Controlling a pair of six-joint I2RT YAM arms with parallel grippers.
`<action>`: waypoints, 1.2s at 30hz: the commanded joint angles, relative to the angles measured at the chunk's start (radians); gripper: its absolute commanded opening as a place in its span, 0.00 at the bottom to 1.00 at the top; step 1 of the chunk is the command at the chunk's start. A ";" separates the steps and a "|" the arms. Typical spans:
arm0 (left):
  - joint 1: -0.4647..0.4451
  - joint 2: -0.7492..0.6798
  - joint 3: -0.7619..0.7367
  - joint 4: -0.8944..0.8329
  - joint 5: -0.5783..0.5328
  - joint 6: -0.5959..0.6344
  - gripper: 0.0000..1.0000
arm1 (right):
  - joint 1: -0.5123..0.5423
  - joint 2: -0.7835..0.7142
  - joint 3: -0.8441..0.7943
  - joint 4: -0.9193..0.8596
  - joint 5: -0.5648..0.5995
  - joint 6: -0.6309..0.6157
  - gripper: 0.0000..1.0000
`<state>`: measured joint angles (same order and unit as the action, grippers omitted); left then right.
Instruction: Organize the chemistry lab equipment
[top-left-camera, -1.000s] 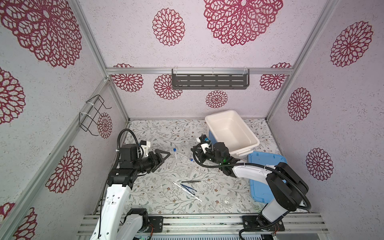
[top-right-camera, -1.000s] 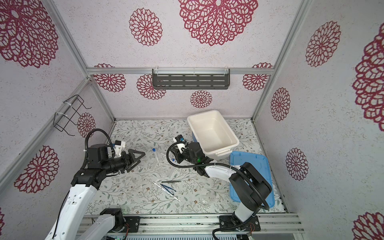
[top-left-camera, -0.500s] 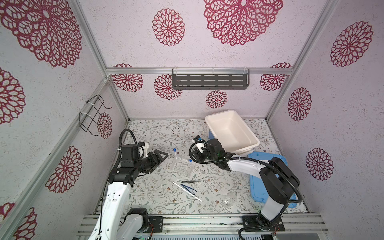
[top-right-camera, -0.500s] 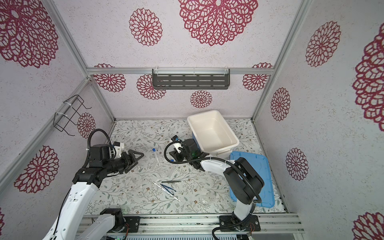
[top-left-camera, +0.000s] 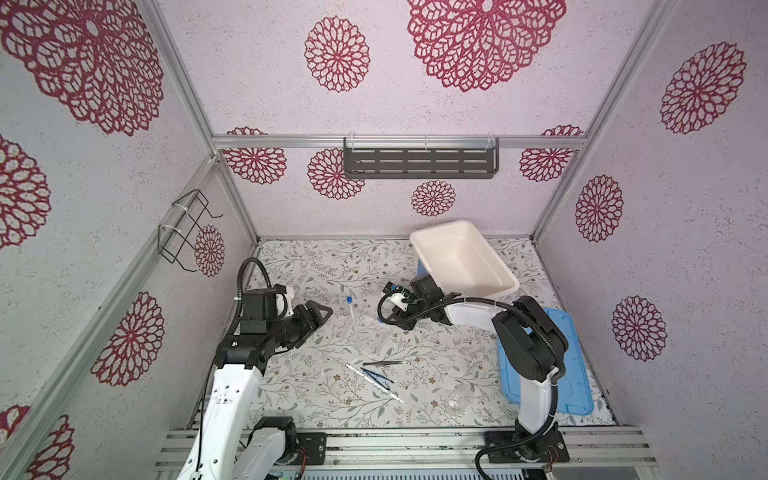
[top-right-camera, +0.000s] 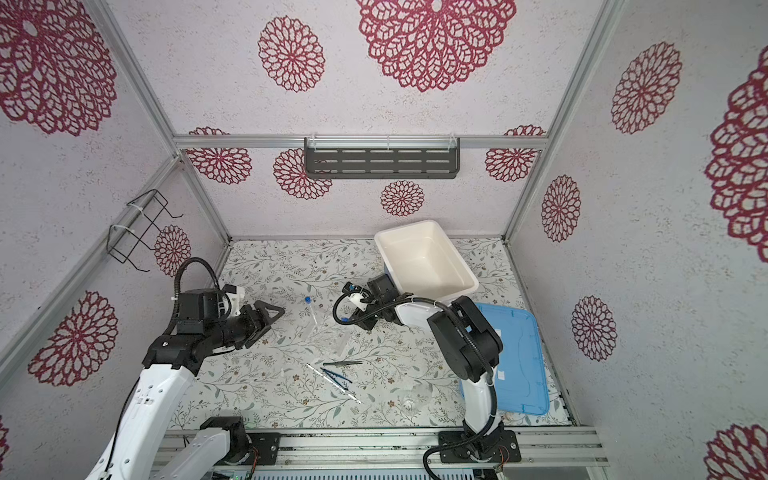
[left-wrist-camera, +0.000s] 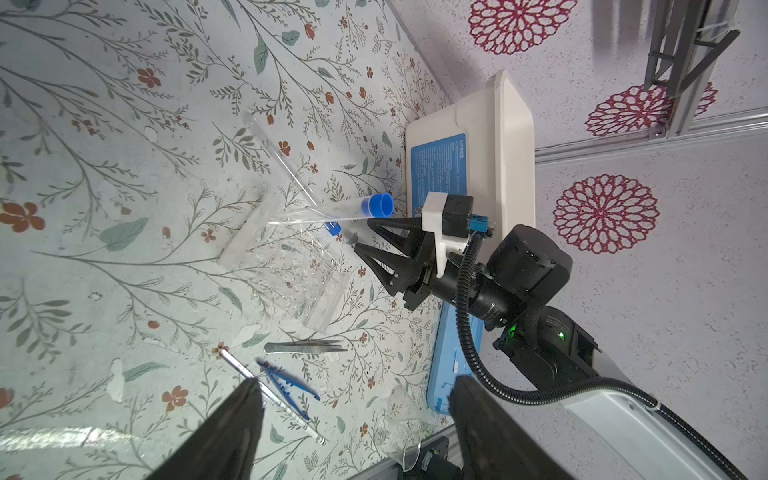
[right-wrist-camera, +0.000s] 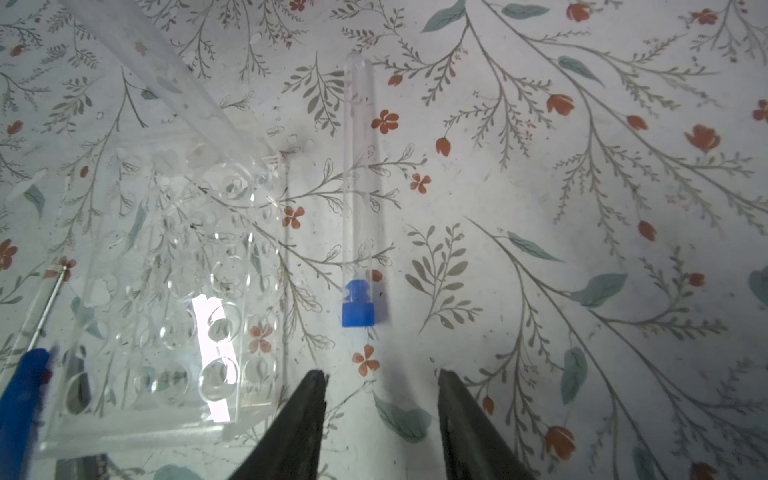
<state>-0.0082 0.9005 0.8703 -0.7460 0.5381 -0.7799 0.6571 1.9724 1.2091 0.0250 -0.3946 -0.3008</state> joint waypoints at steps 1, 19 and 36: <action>0.005 -0.006 0.013 -0.004 -0.008 0.016 0.76 | 0.001 0.024 0.042 -0.025 -0.025 -0.044 0.49; 0.007 0.001 0.026 -0.005 -0.010 0.024 0.76 | 0.013 0.105 0.080 0.000 -0.096 -0.060 0.52; 0.007 -0.014 0.011 -0.005 -0.013 0.025 0.76 | 0.040 0.060 -0.090 0.328 -0.070 0.030 0.27</action>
<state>-0.0074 0.9024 0.8707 -0.7464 0.5346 -0.7704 0.6964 2.0846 1.1599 0.2962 -0.4446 -0.2974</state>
